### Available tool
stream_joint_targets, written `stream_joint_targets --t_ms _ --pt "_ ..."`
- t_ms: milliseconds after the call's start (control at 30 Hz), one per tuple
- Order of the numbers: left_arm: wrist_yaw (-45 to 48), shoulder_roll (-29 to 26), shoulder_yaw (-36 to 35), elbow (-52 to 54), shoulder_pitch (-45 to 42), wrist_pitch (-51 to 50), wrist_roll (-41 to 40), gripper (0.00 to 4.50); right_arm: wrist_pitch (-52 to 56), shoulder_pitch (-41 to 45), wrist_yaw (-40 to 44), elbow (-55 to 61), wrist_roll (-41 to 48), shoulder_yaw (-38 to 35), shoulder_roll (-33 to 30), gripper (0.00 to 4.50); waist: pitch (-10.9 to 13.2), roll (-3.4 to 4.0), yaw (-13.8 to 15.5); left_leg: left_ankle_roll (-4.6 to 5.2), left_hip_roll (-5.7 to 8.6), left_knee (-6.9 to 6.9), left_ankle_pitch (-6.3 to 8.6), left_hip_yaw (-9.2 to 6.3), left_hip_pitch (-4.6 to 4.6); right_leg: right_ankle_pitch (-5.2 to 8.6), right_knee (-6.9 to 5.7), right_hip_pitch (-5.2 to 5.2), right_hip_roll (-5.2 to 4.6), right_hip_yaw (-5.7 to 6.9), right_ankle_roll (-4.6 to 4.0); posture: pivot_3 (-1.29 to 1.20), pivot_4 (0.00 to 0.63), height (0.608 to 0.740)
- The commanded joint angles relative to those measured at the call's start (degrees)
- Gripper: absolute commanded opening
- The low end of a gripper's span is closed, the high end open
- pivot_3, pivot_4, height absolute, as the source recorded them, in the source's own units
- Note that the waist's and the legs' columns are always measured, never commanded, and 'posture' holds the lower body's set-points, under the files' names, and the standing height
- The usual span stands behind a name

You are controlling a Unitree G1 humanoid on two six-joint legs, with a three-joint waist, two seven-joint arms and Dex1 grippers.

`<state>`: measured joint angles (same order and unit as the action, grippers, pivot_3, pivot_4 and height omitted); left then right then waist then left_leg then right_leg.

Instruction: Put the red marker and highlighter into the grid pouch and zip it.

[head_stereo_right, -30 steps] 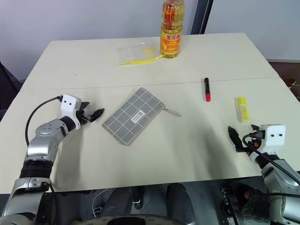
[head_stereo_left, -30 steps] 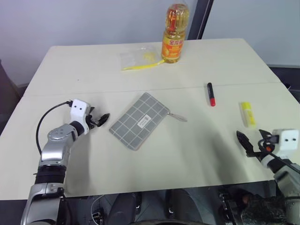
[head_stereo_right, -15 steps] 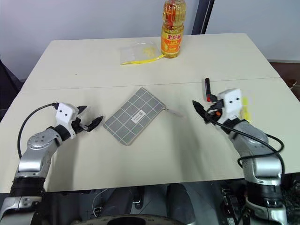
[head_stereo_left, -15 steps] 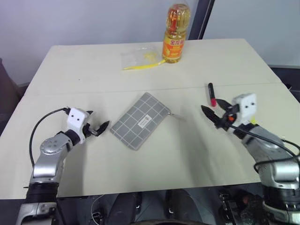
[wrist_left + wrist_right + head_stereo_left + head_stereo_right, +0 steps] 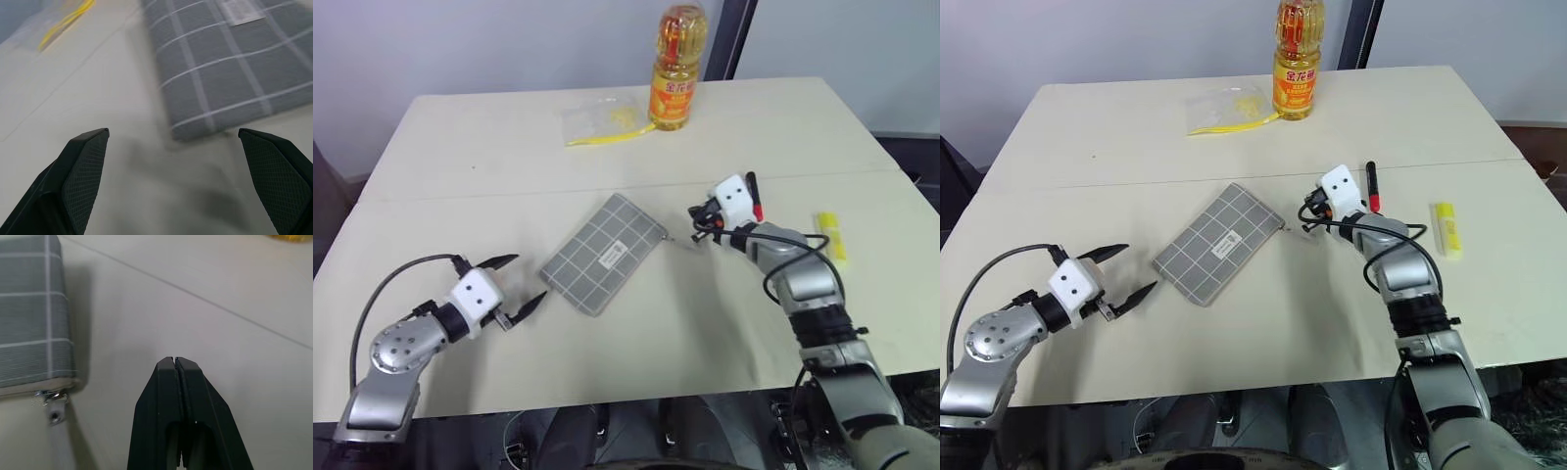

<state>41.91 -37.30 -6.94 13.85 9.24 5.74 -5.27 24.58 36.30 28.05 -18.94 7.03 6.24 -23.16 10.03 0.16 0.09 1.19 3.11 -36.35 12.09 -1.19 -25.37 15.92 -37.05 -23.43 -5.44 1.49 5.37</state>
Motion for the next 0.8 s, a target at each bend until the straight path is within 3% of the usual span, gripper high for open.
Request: stream_joint_targets --t_ms 33,433,800 --pt "-0.19 -0.99 2.03 2.58 1.33 3.03 3.38 4.5 -2.84 4.42 -1.4 -5.19 -2.39 0.44 2.23 0.05 0.0 0.01 -0.41 -0.01 0.0 0.08 -0.02 0.02 0.01 -0.01 -0.01 -0.02 0.0 0.0 0.01 0.0 0.15 0.74" --pt "0.04 -0.9 9.78 2.16 -1.03 2.64 8.5 4.5 -8.48 14.25 0.62 -22.64 -7.14 2.06 8.76 0.05 -0.03 0.09 -0.86 -0.09 0.03 0.2 -0.09 0.01 0.16 -0.13 -0.08 0.0 0.05 0.02 0.22 0.0 0.15 0.74" --pt "-1.17 -0.1 11.95 0.34 -4.14 1.89 10.5 4.5 -5.5 9.18 8.46 -14.33 -7.92 5.05 9.6 0.05 -0.11 0.22 -0.96 -0.09 0.03 0.29 -0.08 0.01 0.68 -0.12 -0.1 0.25 0.05 0.0 0.21 0.0 0.15 0.74"
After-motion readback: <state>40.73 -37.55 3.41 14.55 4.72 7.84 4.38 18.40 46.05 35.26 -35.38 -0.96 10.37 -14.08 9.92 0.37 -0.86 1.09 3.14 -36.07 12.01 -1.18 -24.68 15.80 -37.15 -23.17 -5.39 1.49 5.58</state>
